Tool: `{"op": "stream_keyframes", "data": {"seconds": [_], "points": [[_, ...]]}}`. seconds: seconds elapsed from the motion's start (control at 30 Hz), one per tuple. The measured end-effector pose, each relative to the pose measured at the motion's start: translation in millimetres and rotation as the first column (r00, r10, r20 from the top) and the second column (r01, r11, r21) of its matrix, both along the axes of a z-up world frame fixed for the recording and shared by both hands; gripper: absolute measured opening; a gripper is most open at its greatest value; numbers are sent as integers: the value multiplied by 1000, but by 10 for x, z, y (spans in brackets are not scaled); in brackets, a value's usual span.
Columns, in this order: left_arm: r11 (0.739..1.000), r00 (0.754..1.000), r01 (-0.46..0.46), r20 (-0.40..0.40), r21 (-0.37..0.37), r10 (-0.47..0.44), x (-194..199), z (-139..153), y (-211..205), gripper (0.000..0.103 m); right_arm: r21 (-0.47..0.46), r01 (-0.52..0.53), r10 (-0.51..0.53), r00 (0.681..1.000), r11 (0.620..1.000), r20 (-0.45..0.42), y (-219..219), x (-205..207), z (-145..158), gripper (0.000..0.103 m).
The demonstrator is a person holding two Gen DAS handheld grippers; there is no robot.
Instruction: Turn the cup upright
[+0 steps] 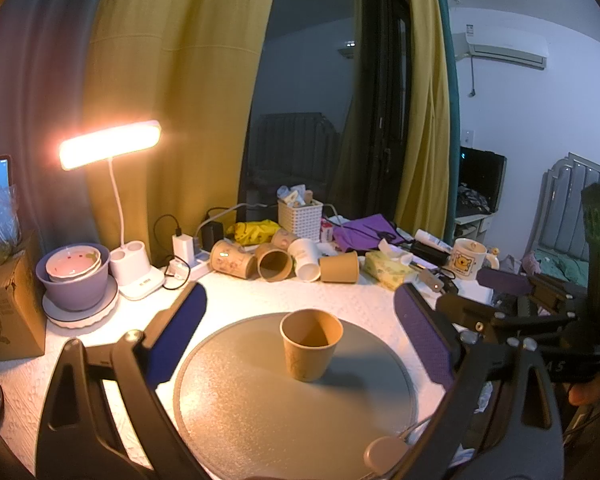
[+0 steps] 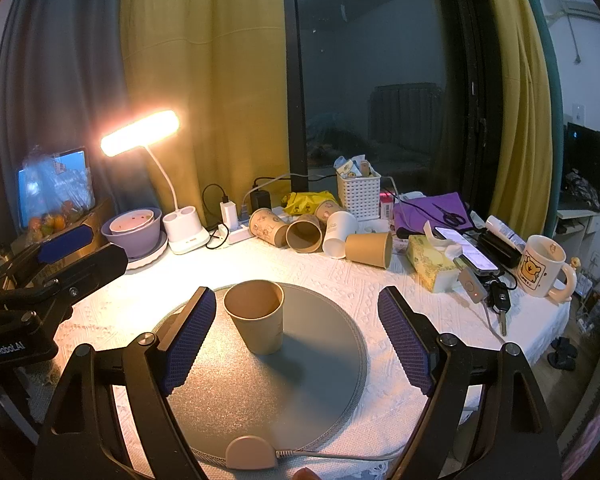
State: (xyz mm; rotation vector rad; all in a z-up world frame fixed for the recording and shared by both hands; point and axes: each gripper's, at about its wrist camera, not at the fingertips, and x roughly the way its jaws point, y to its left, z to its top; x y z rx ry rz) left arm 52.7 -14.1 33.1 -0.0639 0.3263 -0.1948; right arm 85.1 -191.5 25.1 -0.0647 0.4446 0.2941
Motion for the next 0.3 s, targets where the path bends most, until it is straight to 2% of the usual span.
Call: {"op": "stream_keyframes", "data": {"seconds": [0.3], "points": [[1000,1000,0,-1,-2,0,0,-3,9,96,-7,5,-5,1000,1000,0,27,-5,-38,86]]}}
